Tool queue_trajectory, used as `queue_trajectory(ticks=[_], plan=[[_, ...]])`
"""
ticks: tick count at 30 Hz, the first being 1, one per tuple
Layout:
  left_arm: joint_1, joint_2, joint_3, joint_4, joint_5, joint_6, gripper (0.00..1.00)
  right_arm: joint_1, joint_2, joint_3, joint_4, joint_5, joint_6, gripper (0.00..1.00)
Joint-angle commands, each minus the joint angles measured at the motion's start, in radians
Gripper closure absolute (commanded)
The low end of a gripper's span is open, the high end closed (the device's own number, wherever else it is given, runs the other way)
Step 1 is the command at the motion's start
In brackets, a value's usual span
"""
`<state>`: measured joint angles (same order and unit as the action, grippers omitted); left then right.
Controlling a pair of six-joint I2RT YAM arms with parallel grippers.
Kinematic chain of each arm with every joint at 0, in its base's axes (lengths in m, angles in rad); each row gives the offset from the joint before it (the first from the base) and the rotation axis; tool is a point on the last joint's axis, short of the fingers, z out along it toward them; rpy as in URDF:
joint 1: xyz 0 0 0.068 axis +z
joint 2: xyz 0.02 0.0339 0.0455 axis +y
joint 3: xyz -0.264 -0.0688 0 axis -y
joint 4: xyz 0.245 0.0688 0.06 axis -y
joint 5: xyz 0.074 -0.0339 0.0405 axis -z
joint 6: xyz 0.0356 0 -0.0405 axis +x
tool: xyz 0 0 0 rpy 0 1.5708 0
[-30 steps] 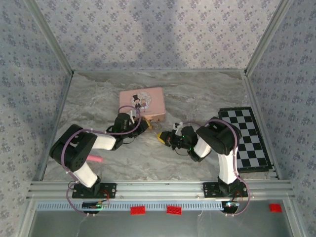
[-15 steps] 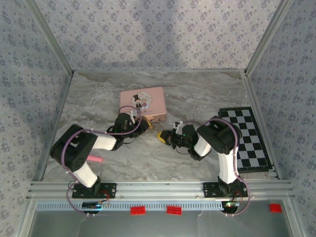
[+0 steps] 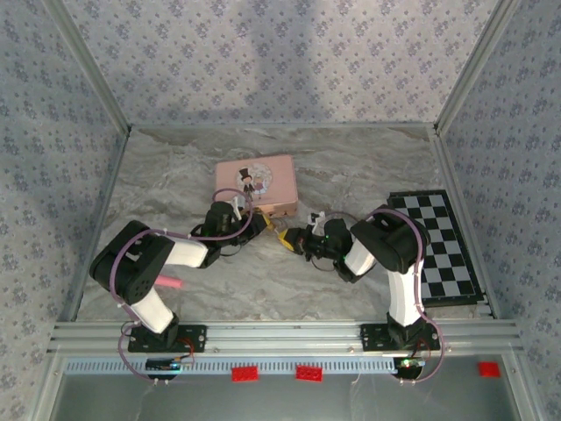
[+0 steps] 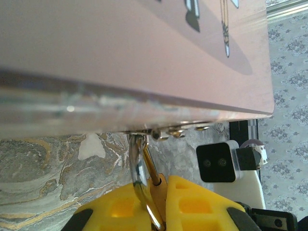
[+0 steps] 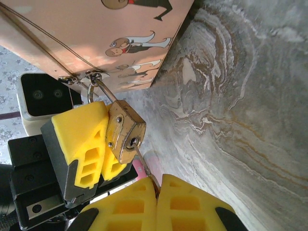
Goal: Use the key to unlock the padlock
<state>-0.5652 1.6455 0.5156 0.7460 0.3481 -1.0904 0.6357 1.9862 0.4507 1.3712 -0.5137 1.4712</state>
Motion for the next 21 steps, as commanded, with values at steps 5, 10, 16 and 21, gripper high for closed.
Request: queue_trajectory(ticks=[5, 10, 16, 21], plan=[[-0.032, 0.017, 0.008, 0.074, 0.120, -0.078, 1.00, -0.001, 0.014, 0.013, 0.022, -0.027, 0.019, 1.00], [-0.038, 0.026, 0.011, 0.097, 0.128, -0.087, 1.00, -0.005, 0.008, 0.009, 0.023, -0.027, 0.024, 1.00], [-0.045, 0.039, 0.003, 0.127, 0.140, -0.102, 1.00, -0.020, -0.023, 0.012, 0.023, -0.042, 0.019, 1.00], [-0.046, 0.040, 0.008, 0.131, 0.141, -0.102, 1.00, -0.031, -0.017, 0.018, 0.022, -0.057, 0.036, 1.00]])
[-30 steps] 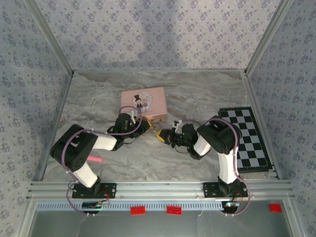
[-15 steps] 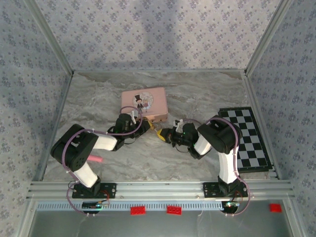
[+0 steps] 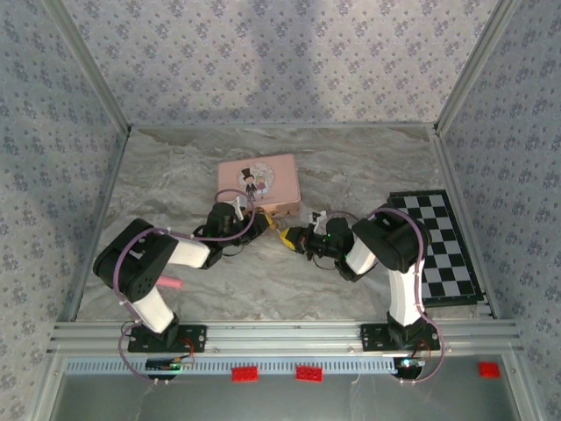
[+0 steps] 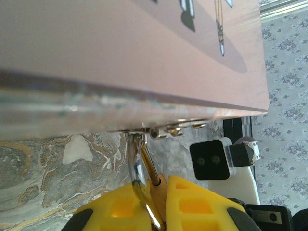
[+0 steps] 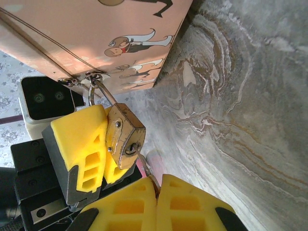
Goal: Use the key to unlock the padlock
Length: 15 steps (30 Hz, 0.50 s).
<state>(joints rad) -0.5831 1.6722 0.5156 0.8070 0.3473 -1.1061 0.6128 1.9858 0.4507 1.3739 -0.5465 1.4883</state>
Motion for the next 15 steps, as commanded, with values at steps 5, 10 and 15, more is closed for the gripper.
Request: queue_trajectory(ticks=[5, 10, 15], plan=[[-0.027, 0.017, 0.014, 0.070, 0.145, -0.084, 1.00, -0.015, -0.020, 0.025, 0.020, -0.040, 0.031, 1.00], [-0.030, 0.030, 0.018, 0.078, 0.153, -0.083, 1.00, -0.033, -0.034, 0.037, 0.019, -0.070, 0.040, 1.00], [-0.031, 0.043, 0.020, 0.096, 0.159, -0.091, 1.00, -0.051, -0.039, 0.048, 0.020, -0.096, 0.049, 1.00]])
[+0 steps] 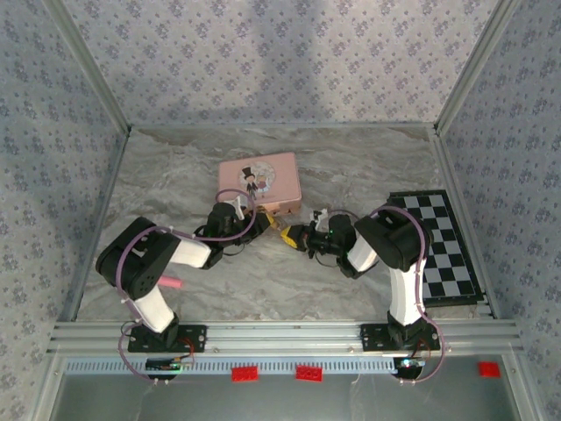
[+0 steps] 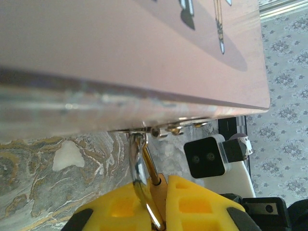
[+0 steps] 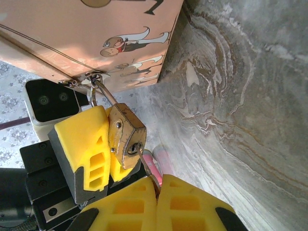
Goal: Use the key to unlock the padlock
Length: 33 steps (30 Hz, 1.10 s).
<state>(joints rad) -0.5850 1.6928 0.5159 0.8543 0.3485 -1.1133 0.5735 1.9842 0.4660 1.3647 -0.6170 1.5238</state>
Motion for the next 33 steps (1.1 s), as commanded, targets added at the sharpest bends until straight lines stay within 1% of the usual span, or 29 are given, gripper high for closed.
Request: queue_trajectory(ticks=[1, 8, 15, 27, 33], plan=[[-0.030, 0.022, 0.019, 0.049, 0.158, -0.084, 1.00, -0.015, -0.040, 0.035, 0.030, -0.029, 0.013, 1.00], [-0.033, 0.025, 0.028, 0.051, 0.162, -0.082, 1.00, -0.018, -0.037, 0.040, 0.028, -0.036, 0.010, 1.00], [-0.050, 0.041, 0.055, 0.049, 0.195, -0.071, 1.00, -0.004, -0.056, 0.062, 0.029, -0.046, 0.000, 1.00], [-0.054, 0.028, 0.057, 0.020, 0.222, -0.040, 1.00, -0.060, -0.046, 0.000, 0.030, -0.032, -0.033, 1.00], [-0.056, 0.031, 0.061, 0.022, 0.230, -0.038, 1.00, -0.064, -0.035, 0.006, 0.029, -0.034, -0.026, 1.00]])
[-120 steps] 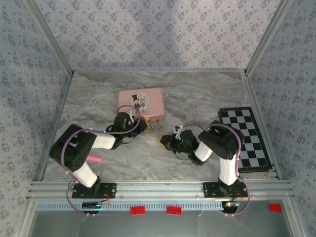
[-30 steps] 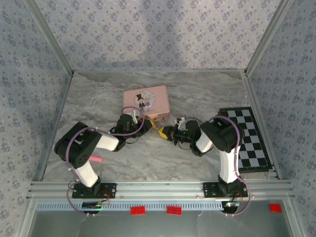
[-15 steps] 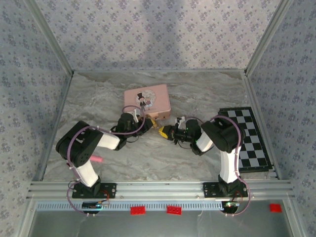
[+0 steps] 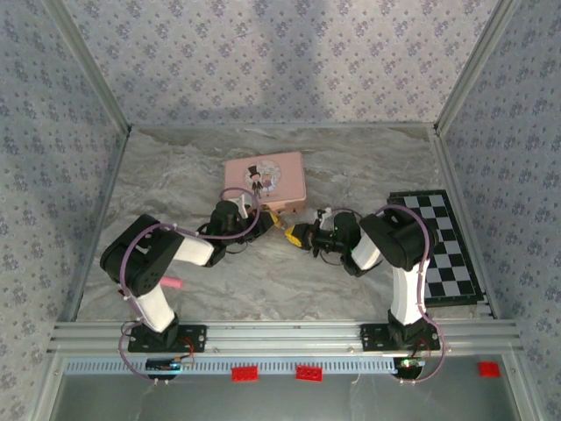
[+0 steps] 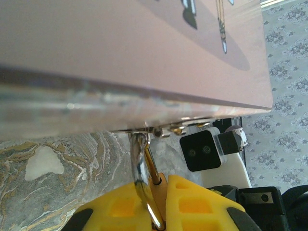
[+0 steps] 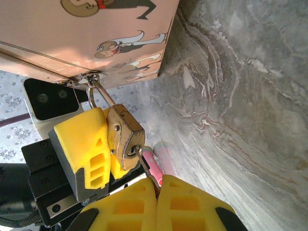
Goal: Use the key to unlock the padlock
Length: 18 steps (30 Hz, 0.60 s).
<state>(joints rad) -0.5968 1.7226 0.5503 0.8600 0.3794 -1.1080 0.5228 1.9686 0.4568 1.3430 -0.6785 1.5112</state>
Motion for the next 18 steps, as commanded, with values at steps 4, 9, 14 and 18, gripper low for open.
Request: queue_trajectory(ticks=[4, 9, 14, 18], plan=[[-0.047, -0.001, 0.028, 0.022, 0.200, -0.041, 1.00, -0.014, -0.014, 0.020, 0.051, 0.027, -0.009, 1.00], [-0.057, 0.006, 0.052, 0.016, 0.213, -0.041, 1.00, -0.010, -0.005, 0.027, 0.051, 0.034, 0.005, 1.00], [-0.060, 0.008, 0.063, 0.008, 0.216, -0.033, 1.00, -0.015, -0.013, 0.049, 0.051, 0.019, 0.012, 1.00], [-0.060, 0.011, 0.069, 0.015, 0.232, -0.043, 1.00, -0.040, 0.001, 0.056, 0.051, -0.011, 0.010, 1.00]])
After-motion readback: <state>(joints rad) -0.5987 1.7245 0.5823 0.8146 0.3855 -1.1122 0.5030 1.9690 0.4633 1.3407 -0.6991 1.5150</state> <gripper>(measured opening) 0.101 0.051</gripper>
